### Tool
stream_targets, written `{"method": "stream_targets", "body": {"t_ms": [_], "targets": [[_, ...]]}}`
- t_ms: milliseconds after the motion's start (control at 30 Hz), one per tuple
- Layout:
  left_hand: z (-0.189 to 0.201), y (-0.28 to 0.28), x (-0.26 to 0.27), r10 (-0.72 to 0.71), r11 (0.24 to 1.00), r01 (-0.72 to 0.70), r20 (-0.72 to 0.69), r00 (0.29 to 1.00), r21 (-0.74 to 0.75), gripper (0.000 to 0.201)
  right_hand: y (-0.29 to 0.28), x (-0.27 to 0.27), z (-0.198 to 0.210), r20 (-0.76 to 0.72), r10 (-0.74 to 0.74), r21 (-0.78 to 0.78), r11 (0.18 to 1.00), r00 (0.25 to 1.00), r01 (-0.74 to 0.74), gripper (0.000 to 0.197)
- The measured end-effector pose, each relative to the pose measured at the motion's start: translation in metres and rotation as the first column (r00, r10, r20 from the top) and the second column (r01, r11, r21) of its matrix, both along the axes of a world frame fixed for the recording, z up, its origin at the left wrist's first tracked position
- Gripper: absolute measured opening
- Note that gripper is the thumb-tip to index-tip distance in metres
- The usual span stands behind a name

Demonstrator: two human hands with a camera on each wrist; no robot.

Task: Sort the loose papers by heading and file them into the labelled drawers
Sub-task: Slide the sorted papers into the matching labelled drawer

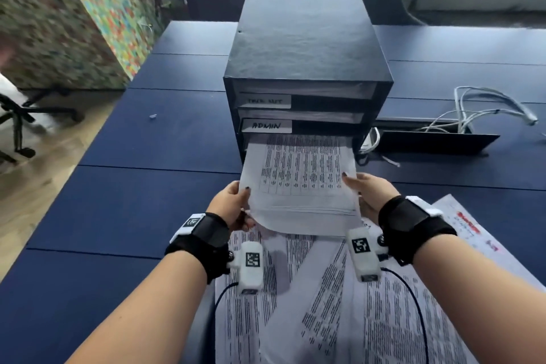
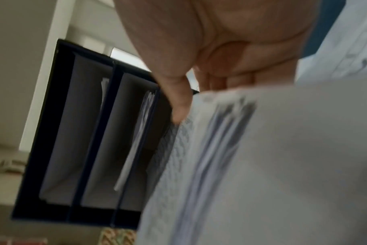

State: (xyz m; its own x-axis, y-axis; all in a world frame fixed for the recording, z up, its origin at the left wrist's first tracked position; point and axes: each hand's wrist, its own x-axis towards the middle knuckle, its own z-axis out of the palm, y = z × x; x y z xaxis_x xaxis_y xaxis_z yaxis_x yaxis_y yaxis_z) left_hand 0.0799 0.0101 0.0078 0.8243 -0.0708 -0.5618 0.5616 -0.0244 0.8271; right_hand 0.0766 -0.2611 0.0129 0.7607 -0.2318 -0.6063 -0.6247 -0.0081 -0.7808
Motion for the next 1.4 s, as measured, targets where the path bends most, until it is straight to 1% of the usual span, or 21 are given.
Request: {"method": "stream_targets", "body": {"t_ms": [67, 133, 233, 300, 367, 433, 500, 567, 633, 700, 867, 900, 967, 1000, 1033, 1067, 1100, 1167, 1233, 1300, 1400], "targets": [[0.003, -0.004, 0.014, 0.055, 0.998, -0.055, -0.005, 0.998, -0.027, 0.012, 0.004, -0.007, 0.011, -0.123, 0.113, -0.029, 0.993, 0.986, -0.118, 0.047], [0.005, -0.009, 0.028, 0.098, 0.993, -0.099, -0.018, 0.995, -0.058, 0.011, 0.004, -0.013, 0.011, -0.239, 0.159, 0.058, 0.987, 0.958, -0.150, 0.030], [0.012, -0.017, 0.045, 0.149, 0.986, -0.150, -0.017, 0.989, -0.068, 0.010, 0.002, -0.007, 0.014, -0.237, 0.104, 0.142, 0.987, 0.966, -0.071, 0.014], [0.018, -0.022, 0.052, 0.170, 0.980, -0.170, -0.017, 0.985, -0.107, 0.006, 0.001, 0.006, 0.018, -0.189, 0.012, 0.213, 0.977, 0.982, 0.030, 0.008], [0.022, -0.026, 0.058, 0.212, 0.963, -0.210, -0.004, 0.977, -0.171, 0.017, 0.004, 0.018, 0.023, -0.141, -0.123, 0.310, 0.937, 0.982, 0.162, 0.020], [0.023, -0.029, 0.063, 0.234, 0.954, -0.225, 0.022, 0.972, -0.199, 0.007, 0.008, 0.027, 0.028, -0.123, -0.233, 0.411, 0.873, 0.965, 0.264, 0.039], [0.024, -0.032, 0.067, 0.277, 0.934, -0.264, 0.022, 0.961, -0.239, 0.030, 0.012, 0.034, 0.029, -0.132, -0.320, 0.528, 0.778, 0.938, 0.340, 0.058], [0.025, -0.034, 0.070, 0.346, 0.901, -0.333, -0.003, 0.938, -0.278, 0.046, 0.012, 0.042, 0.025, -0.148, -0.376, 0.610, 0.693, 0.915, 0.384, 0.060], [0.024, -0.035, 0.070, 0.368, 0.888, -0.348, 0.009, 0.930, -0.300, 0.045, 0.014, 0.047, 0.023, -0.145, -0.411, 0.644, 0.652, 0.900, 0.401, 0.043], [0.022, -0.035, 0.068, 0.351, 0.899, -0.326, 0.036, 0.936, -0.291, 0.045, 0.020, 0.048, 0.021, -0.070, -0.357, 0.625, 0.712, 0.932, 0.320, 0.014], [0.009, -0.031, 0.062, 0.254, 0.960, -0.236, 0.108, 0.961, -0.152, 0.042, 0.021, 0.047, 0.010, 0.060, -0.200, 0.549, 0.825, 0.978, 0.135, 0.021], [0.007, -0.030, 0.061, 0.231, 0.970, -0.218, 0.127, 0.964, -0.108, 0.042, 0.021, 0.047, 0.008, 0.074, -0.157, 0.448, 0.887, 0.985, 0.107, 0.024], [0.002, -0.028, 0.059, 0.153, 0.988, -0.156, 0.201, 0.968, 0.001, 0.046, 0.021, 0.043, 0.006, 0.119, 0.005, 0.024, 1.000, 0.993, -0.008, 0.024], [-0.001, -0.028, 0.059, 0.112, 0.991, -0.125, 0.232, 0.966, 0.043, 0.048, 0.021, 0.040, 0.007, 0.142, 0.132, -0.260, 0.961, 0.981, -0.091, 0.022], [-0.002, -0.029, 0.058, 0.083, 0.992, -0.104, 0.251, 0.964, 0.073, 0.047, 0.022, 0.036, 0.010, 0.142, 0.280, -0.513, 0.841, 0.949, -0.171, 0.023], [-0.004, -0.030, 0.058, 0.062, 0.991, -0.091, 0.263, 0.963, 0.099, 0.045, 0.024, 0.032, 0.012, 0.115, 0.427, -0.685, 0.688, 0.897, -0.240, 0.027], [-0.004, -0.032, 0.058, 0.033, 0.988, -0.072, 0.276, 0.961, 0.135, 0.042, 0.026, 0.029, 0.013, 0.069, 0.551, -0.773, 0.557, 0.832, -0.304, 0.034], [-0.006, -0.034, 0.061, -0.027, 0.980, -0.035, 0.305, 0.952, 0.196, 0.038, 0.028, 0.029, 0.011, -0.075, 0.702, -0.811, 0.370, 0.708, -0.453, 0.049], [-0.004, -0.034, 0.065, -0.050, 0.979, -0.013, 0.304, 0.951, 0.202, 0.042, 0.029, 0.033, 0.006, -0.216, 0.755, -0.803, 0.224, 0.619, -0.553, 0.057], [-0.005, -0.031, 0.071, -0.049, 0.984, 0.000, 0.265, 0.963, 0.181, 0.047, 0.031, 0.038, 0.003, -0.303, 0.760, -0.795, 0.131, 0.575, -0.592, 0.060], [-0.005, -0.032, 0.080, -0.020, 0.989, -0.012, 0.213, 0.977, 0.150, 0.050, 0.036, 0.043, 0.006, -0.379, 0.738, -0.788, 0.060, 0.559, -0.613, 0.063]]}}
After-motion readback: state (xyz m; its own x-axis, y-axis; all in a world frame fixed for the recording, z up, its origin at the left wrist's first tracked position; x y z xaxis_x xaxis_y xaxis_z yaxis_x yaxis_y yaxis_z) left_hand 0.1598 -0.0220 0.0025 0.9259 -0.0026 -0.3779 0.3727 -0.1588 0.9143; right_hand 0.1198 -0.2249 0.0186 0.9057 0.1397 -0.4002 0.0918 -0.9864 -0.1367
